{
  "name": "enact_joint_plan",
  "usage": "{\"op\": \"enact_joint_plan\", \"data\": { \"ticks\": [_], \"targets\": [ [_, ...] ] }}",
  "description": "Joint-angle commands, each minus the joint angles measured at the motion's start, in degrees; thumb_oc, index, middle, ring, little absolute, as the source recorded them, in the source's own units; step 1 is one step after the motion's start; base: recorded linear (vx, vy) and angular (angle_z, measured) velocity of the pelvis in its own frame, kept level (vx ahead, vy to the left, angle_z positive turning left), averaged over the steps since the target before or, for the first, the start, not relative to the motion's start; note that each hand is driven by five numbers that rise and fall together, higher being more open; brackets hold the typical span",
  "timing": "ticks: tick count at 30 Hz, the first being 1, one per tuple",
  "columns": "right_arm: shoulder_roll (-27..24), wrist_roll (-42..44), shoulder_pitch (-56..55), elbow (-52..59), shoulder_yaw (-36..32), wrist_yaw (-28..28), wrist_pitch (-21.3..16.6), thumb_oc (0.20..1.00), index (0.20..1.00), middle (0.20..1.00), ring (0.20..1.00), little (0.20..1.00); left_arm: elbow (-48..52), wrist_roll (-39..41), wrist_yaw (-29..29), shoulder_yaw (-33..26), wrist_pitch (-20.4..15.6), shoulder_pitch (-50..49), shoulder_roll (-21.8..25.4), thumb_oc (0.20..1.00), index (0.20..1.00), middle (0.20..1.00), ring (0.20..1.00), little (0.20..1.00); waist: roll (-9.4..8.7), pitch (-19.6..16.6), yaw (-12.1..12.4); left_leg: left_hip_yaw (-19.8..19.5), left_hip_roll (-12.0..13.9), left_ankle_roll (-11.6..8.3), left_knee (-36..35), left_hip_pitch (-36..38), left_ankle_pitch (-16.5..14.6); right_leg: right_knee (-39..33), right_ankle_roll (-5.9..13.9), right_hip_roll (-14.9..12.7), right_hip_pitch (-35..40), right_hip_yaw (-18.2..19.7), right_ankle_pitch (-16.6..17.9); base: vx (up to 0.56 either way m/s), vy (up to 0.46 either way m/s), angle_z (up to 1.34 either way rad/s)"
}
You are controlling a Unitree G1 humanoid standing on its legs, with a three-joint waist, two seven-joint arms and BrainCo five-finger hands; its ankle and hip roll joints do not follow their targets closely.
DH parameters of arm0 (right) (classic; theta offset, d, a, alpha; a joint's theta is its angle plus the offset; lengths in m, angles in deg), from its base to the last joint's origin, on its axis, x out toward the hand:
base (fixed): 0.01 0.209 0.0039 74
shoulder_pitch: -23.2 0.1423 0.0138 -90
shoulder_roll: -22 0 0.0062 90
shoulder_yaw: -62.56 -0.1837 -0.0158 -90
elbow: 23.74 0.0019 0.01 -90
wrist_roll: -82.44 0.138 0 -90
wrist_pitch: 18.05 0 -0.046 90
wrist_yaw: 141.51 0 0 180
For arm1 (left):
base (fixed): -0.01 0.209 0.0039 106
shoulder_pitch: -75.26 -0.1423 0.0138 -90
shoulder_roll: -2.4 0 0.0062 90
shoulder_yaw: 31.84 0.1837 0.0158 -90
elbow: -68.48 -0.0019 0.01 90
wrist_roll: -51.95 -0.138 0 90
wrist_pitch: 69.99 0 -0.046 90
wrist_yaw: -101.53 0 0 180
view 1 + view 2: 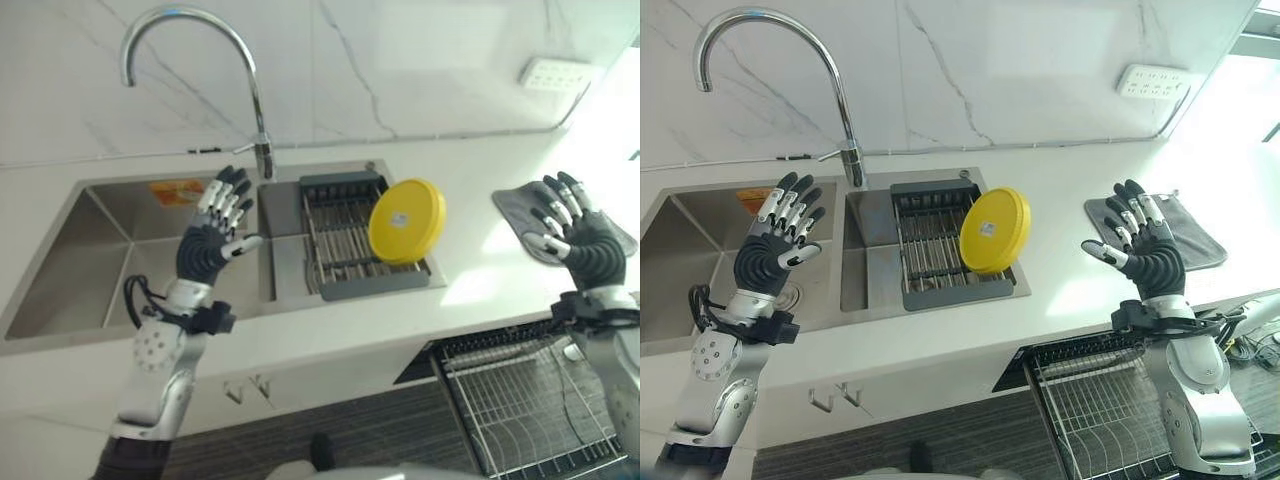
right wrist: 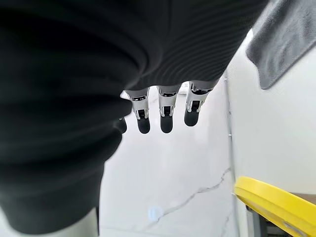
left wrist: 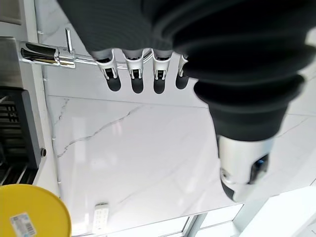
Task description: Place the dishes in the dishwasher.
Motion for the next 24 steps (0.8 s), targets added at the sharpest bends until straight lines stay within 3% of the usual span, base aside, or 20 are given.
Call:
{"op": "enact_joint_plan", "data": {
  "ticks": [1,3,7,11,24],
  "targets": [
    [-0.56,3.85,4.1,-1.72,-0.04,-1.02,-0.98,1.0,1.0,1.0,1.0,1.0,1.92,-2.11,-1.03,-1.05,-2.22,1.6,1.1,1.0,1.0,1.0,1.0,1.0,0.06,-2.42,0.27,-1.79,3.4,-5.17,0.19,4.73,-2.19,-4.28,1.23,0.86,-1.6,-1.1,13.51,0.04,-0.067,0.04],
    [-1.37,4.08,4.5,-2.23,0.39,-1.16,-0.34,1.0,1.0,1.0,1.0,1.0,1.78,-2.02,-1.24,-0.59,-2.04,2.07,1.07,1.0,1.0,1.0,1.0,1.0,-0.07,-2.67,-0.18,-2.67,2.99,-4.92,0.19,5.05,-2.57,-5.73,0.57,1.75,-1.37,1.02,13.23,0.07,-0.118,0.04],
    [-0.44,4.07,5.54,-3.23,2.89,-1.18,1.9,1.0,1.0,1.0,1.0,1.0,1.89,0.16,-0.95,0.43,-2.09,2.23,0.29,1.0,1.0,1.0,1.0,1.0,-0.11,-3.72,-0.54,-2.78,2.87,-4.97,0.19,5.47,-3.07,-9.6,0.76,1.49,-0.25,1.75,15.08,0.06,-0.139,0.08],
    [0.58,1.37,11.35,-8.07,8.25,0.63,2.04,1.0,1.0,1.0,1.0,1.0,0.36,-0.98,-2.54,2.81,-2.21,5.1,0.35,1.0,1.0,1.0,1.0,1.0,0.54,-4.22,0.0,-2.43,3.02,-4.89,0.19,6.07,-3.94,-10.2,0.72,1.32,-0.04,1.46,14.93,0.03,-0.143,0.07],
    [1.16,3.54,19.54,-20.31,12.28,4.63,2.99,1.0,1.0,1.0,1.0,1.0,-1.21,-0.47,-0.75,4.72,-1.16,6.24,0.54,1.0,1.0,1.0,1.0,1.0,0.62,-4.81,3.03,-4.05,2.82,-4.72,0.19,6.62,-4.58,-10.2,0.16,1.19,1.0,-0.38,14.26,0.04,-0.05,0.07]
  ]
}}
